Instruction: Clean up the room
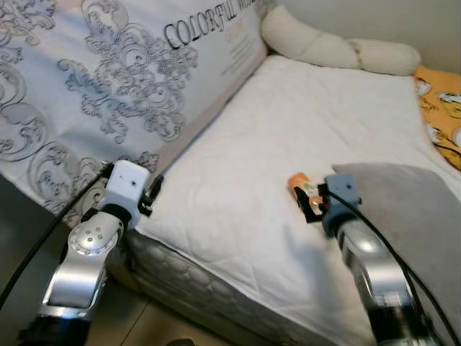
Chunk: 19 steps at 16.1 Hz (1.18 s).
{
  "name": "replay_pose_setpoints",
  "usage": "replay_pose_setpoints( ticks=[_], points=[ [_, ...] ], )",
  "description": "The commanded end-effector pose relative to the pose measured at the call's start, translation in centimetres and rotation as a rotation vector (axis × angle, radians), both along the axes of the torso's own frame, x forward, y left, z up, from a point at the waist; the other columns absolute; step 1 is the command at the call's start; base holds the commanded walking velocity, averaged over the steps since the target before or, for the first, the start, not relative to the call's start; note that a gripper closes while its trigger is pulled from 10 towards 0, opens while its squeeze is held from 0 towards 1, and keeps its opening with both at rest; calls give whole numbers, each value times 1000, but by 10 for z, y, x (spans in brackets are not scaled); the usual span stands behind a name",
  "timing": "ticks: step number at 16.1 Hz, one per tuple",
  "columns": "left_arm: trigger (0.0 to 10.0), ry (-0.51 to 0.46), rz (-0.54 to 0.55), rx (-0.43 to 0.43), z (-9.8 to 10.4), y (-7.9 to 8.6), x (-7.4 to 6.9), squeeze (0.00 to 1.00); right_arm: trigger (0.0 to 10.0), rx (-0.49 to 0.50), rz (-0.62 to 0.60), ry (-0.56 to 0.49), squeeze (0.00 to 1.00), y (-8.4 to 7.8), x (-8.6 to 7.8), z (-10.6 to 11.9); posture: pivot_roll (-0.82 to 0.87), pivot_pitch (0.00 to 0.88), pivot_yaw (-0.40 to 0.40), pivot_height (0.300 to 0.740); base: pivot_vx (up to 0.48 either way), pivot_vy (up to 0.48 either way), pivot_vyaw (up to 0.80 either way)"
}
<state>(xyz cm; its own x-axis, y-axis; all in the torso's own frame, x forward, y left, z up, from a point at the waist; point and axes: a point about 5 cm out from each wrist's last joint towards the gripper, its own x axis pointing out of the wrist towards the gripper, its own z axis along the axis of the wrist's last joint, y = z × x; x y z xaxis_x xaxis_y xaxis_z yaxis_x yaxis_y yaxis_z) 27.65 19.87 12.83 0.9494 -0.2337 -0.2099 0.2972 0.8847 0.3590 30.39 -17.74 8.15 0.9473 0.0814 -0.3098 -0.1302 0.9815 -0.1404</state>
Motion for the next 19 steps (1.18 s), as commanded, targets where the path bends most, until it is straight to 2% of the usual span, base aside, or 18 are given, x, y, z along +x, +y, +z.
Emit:
replay_pose_setpoints(
  ticks=[1,2,3,4,7,10,11,12,16,19],
  points=[
    [10000,42,-93,39,0,-7,-5,0,10000,-44,-14,37,1000,-8,10,0,102,0,18,740,0,0,0],
    [10000,59,-120,57,-2,-8,-7,0,10000,-61,-9,56,1000,-10,14,-1,102,0,18,740,0,0,0],
    [10000,82,-165,91,-3,-10,-10,0,10000,-100,11,111,1000,-15,25,-6,103,0,19,740,0,0,0],
    [10000,92,-180,113,-4,-10,-11,0,10000,-92,26,155,1000,-18,30,-13,108,0,18,740,0,0,0],
    [10000,116,-251,158,2,-14,-16,0,10000,-31,32,233,1000,-22,37,-24,132,0,20,740,0,0,0],
    [10000,141,-276,167,6,-13,-25,0,10000,-105,-38,259,1000,-36,39,-26,172,0,9,740,0,0,0],
    [10000,153,-277,162,7,-12,-31,0,10000,-117,-56,269,620,-40,38,-28,195,0,-3,740,0,0,0],
    [10000,159,-281,162,6,-13,-31,0,10000,-128,-54,274,0,-40,37,-29,204,0,-7,740,0,0,0],
    [10000,215,-371,190,10,-19,-40,0,10000,-128,-104,315,0,-44,32,-37,277,0,-19,740,0,0,0],
    [10000,239,-391,200,14,-17,-48,0,10000,-129,-139,325,0,-48,28,-42,300,0,-10,740,0,0,0]
  ],
)
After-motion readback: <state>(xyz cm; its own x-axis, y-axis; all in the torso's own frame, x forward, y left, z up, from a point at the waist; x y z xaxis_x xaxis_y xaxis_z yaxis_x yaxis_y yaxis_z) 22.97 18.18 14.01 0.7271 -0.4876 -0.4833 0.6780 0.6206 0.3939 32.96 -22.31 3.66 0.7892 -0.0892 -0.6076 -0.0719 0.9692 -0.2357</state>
